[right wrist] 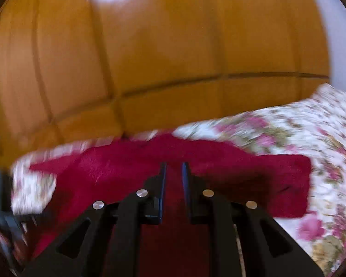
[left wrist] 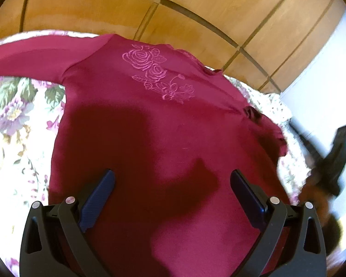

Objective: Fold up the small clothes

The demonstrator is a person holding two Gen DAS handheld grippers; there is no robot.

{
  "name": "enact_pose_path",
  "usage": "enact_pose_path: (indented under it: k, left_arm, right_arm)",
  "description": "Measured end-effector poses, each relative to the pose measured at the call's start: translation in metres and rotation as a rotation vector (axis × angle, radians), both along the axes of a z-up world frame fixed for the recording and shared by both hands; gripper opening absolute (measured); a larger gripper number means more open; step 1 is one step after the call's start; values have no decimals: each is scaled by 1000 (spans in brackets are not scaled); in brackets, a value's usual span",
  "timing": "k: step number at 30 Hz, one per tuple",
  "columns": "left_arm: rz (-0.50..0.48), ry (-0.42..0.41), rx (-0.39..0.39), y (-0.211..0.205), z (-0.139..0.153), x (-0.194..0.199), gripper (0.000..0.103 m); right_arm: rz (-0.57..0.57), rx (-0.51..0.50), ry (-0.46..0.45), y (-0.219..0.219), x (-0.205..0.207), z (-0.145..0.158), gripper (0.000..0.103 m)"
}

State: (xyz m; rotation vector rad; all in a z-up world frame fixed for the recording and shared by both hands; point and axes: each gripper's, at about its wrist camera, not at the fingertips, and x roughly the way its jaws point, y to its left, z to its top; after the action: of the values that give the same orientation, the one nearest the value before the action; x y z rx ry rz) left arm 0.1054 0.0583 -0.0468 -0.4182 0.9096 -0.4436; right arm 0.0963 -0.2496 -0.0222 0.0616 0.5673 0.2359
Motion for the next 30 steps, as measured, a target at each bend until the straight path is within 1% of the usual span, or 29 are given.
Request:
enact_pose_path:
  k: [1, 3, 5, 7, 8, 9, 11, 12, 14, 15, 16, 17, 19, 20, 21, 22, 23, 25, 26, 27, 29, 30]
  left_arm:
    - [6, 14, -32, 1, 3, 0, 99]
    - [17, 35, -89, -1, 11, 2, 99]
    - [7, 29, -130, -8, 22, 6, 99]
    - [-10, 7, -136, -17, 33, 10, 99]
    - [-24, -19, -128, -26, 40, 15, 99]
    - [-29, -35, -117, -31, 45, 19, 99]
    - [-45, -74, -86, -50, 58, 33, 99]
    - [-55, -87, -78, -58, 61, 40, 99]
    - [-82, -119, -32, -81, 67, 54, 99]
    - [-110, -143, 11, -99, 69, 64, 99]
    - [-141, -169, 52, -116, 70, 71, 99]
    - [-165, -190, 84, -127, 70, 75, 99]
    - [-237, -248, 176, -165, 68, 86, 99]
    - [-293, -280, 233, -187, 64, 90, 99]
    - [-328, -309, 275, -202, 61, 93, 99]
    - [-355, -344, 319, -216, 58, 95, 99]
    - [-386, -395, 379, -233, 52, 97, 99]
    - [-436, -446, 477, -260, 41, 105, 99]
    - [-455, -467, 504, -273, 37, 110, 98]
    - [-466, -478, 513, -279, 35, 113, 98]
    - [-472, -499, 542, -293, 30, 121, 98]
    - [-469, -503, 557, -298, 28, 127, 89]
  right_arm:
    - [14, -40, 49, 11, 4, -15, 51]
    - [44, -58, 132, 23, 7, -35, 76]
    - [25, -39, 133, 24, 2, -35, 77]
    - [-17, 24, 121, 14, -9, -29, 89]
    - [-64, 46, 128, 6, -14, -28, 91]
    - [-108, 47, 140, 0, -15, -28, 91]
    - [-282, -14, 164, -12, -21, -32, 91]
    - [-333, -35, 173, -16, -22, -33, 92]
    - [-470, -86, 217, -32, -21, -44, 92]
    - [-531, -88, 243, -41, -20, -51, 92]
    - [-559, -59, 265, -50, -20, -56, 94]
    - [-577, 0, 288, -61, -20, -61, 95]
    - [-584, 93, 302, -74, -19, -66, 98]
    - [-584, 109, 299, -76, -19, -66, 99]
    - [-584, 107, 299, -76, -18, -67, 99]
    - [-584, 103, 299, -76, -18, -68, 100]
    - [-585, 102, 297, -76, -18, -68, 100]
    - [-586, 107, 294, -77, -16, -71, 100]
    - [-586, 109, 294, -78, -16, -73, 100]
    - [-587, 110, 293, -79, -15, -74, 100]
    - [-588, 106, 294, -77, -16, -67, 101]
    - [-588, 104, 295, -78, -16, -67, 101]
